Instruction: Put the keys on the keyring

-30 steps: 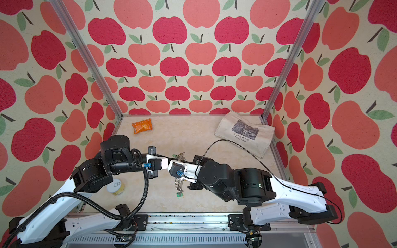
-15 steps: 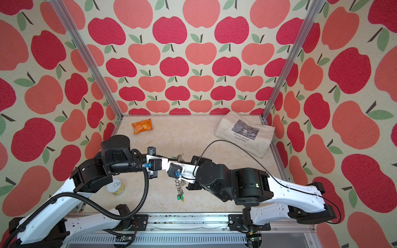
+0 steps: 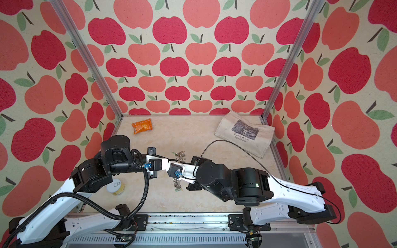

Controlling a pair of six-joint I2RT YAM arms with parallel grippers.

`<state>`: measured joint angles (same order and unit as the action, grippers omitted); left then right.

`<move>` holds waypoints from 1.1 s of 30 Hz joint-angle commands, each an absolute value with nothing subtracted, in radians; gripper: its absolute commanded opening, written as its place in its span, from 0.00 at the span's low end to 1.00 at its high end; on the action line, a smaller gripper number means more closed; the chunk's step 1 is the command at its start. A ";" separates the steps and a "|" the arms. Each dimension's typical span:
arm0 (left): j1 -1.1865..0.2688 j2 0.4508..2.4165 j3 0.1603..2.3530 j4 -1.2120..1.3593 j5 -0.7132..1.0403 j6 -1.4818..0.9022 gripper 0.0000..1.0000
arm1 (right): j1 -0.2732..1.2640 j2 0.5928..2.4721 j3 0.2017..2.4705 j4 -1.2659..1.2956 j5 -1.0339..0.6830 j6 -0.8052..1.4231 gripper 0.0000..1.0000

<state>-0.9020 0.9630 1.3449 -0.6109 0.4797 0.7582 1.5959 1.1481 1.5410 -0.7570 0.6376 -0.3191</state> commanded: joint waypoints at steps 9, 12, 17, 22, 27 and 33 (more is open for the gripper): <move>-0.894 0.960 1.413 -0.549 0.507 0.757 0.00 | 1.596 1.162 1.555 -0.831 0.558 -0.279 0.00; -0.893 0.965 1.420 -0.552 0.511 0.755 0.00 | 1.595 1.165 1.554 -0.835 0.548 -0.278 0.00; -0.892 0.968 1.427 -0.552 0.519 0.747 0.00 | 1.596 1.177 1.556 -0.850 0.537 -0.276 0.00; -0.889 0.973 1.434 -0.559 0.528 0.744 0.00 | 1.596 1.179 1.560 -0.860 0.540 -0.278 0.00; -0.883 0.964 1.431 -0.541 0.535 0.727 0.00 | 1.595 1.180 1.551 -0.866 0.537 -0.268 0.00; -0.856 0.940 1.406 -0.481 0.573 0.674 0.00 | 1.595 1.146 1.518 -0.836 0.551 -0.256 0.00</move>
<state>-0.8757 0.9684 1.3796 -0.6479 0.5522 0.7181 1.5894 1.1591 1.5440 -0.8135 0.6018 -0.2825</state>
